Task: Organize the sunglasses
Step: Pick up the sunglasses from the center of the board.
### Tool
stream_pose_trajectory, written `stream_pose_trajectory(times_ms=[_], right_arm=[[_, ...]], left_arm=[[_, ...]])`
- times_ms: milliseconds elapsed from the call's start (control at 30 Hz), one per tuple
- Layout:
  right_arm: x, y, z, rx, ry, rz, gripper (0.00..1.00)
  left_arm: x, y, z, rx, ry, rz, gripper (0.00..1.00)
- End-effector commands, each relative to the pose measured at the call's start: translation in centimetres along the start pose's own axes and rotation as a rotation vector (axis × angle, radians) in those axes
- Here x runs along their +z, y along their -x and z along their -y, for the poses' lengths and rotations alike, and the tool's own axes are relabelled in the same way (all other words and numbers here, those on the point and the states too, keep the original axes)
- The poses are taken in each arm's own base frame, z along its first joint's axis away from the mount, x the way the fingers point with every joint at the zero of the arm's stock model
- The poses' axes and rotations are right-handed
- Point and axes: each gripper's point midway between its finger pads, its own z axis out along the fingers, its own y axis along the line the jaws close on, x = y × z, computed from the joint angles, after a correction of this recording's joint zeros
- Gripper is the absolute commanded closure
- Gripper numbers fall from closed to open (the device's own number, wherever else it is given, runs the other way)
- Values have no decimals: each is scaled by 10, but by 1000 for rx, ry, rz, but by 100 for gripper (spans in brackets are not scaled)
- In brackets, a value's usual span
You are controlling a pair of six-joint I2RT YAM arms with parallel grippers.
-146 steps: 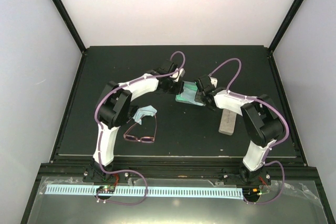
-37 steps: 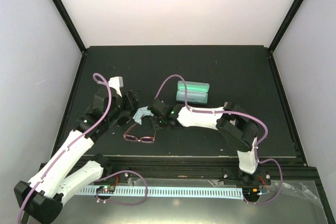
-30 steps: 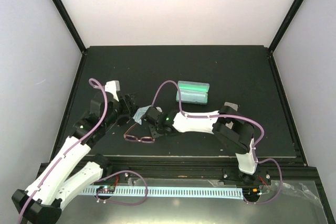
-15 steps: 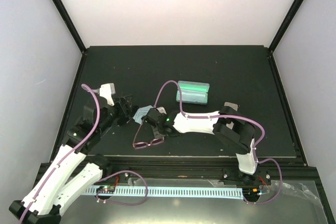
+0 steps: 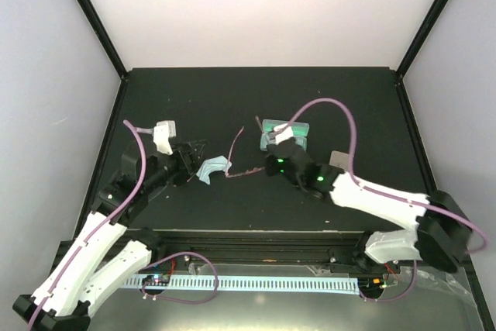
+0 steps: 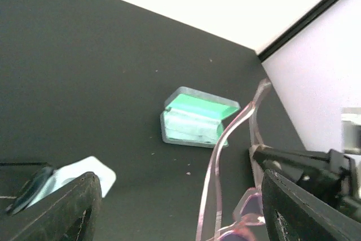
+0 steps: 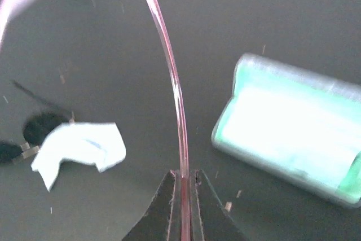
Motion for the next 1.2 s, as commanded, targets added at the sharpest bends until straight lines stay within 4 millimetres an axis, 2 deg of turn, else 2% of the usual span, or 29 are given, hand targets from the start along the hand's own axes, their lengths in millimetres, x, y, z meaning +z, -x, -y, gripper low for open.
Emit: stream_pose_trajectory(times_ms=[0, 67, 167, 333, 433, 567, 700, 800, 900, 1167], right_arm=[[-49, 91, 12, -71, 121, 442, 99], [-74, 114, 12, -113, 185, 555, 99], [-110, 141, -4, -218, 280, 692, 99], [-160, 167, -33, -339, 466, 907, 99], [-179, 177, -44, -382, 546, 983, 99], [-185, 188, -51, -406, 626, 1007, 99], [-188, 191, -63, -412, 726, 1019, 99], [-189, 194, -74, -412, 802, 1001, 99], [-188, 200, -80, -411, 835, 995, 99], [-181, 202, -87, -407, 867, 975, 99]], left_arm=[[1, 27, 33, -44, -117, 24, 22], [7, 29, 47, -50, -176, -3, 22], [15, 26, 74, -51, -320, -60, 22], [19, 19, 115, -53, -560, -176, 20], [14, 16, 136, -59, -697, -242, 19], [1, 14, 157, -88, -846, -307, 18], [-8, 14, 164, -108, -902, -331, 22], [-9, 6, 162, -101, -904, -367, 36], [-9, -1, 160, -97, -908, -402, 39], [-14, -5, 162, -107, -935, -437, 73]])
